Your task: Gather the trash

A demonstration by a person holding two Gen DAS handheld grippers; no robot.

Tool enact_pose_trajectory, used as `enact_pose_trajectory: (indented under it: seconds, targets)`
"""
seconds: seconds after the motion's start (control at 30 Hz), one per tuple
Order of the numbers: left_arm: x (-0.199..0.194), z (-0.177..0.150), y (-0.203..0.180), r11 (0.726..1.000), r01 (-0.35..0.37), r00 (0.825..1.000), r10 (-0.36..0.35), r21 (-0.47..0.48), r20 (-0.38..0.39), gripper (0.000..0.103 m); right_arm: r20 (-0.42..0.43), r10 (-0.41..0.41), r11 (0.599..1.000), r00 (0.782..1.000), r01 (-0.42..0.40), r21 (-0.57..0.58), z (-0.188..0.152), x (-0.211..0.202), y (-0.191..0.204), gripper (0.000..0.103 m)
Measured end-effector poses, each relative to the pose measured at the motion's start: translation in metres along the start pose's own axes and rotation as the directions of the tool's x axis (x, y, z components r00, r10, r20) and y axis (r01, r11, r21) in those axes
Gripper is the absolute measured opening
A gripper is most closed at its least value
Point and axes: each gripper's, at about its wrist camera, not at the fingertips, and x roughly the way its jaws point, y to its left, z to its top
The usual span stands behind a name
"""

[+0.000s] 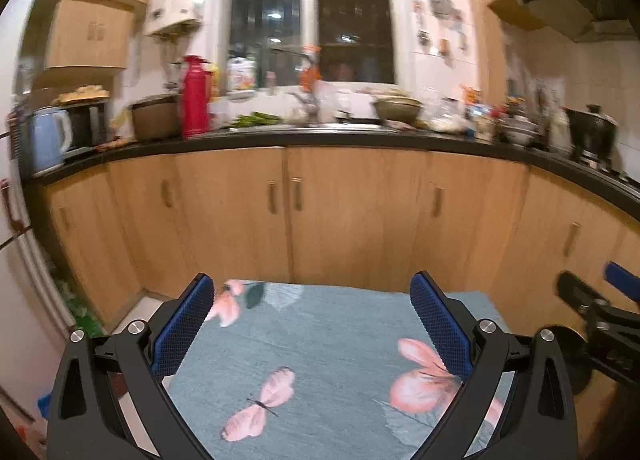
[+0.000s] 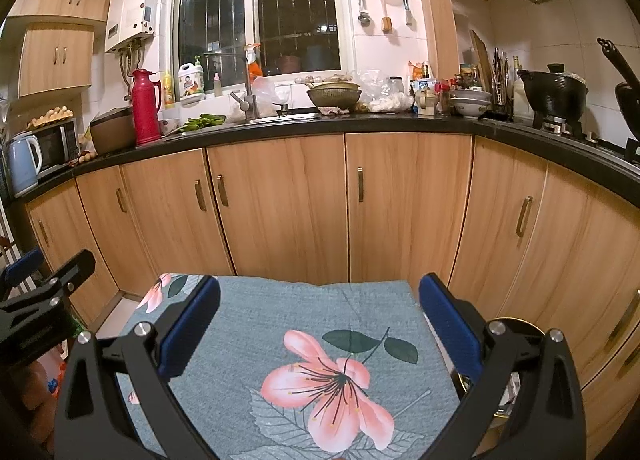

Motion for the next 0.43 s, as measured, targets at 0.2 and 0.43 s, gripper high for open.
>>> enact_pose_trajectory:
  seconds: [0.2,0.43]
  targets:
    - [0.024,-0.007,0.005,1.0,0.009,0.994,-0.01,-0.012,-0.106,0.095,-0.012,-0.005,1.0,1.0,0.005,-0.004,-0.002,0.004,0.001,0.1]
    - [0.03,-0.012,0.007,0.999,-0.044,0.993,0.046,0.018,-0.111,0.095,-0.023,-0.006,1.0,1.0,0.006,-0.004,-0.005,0.008,0.002,0.1]
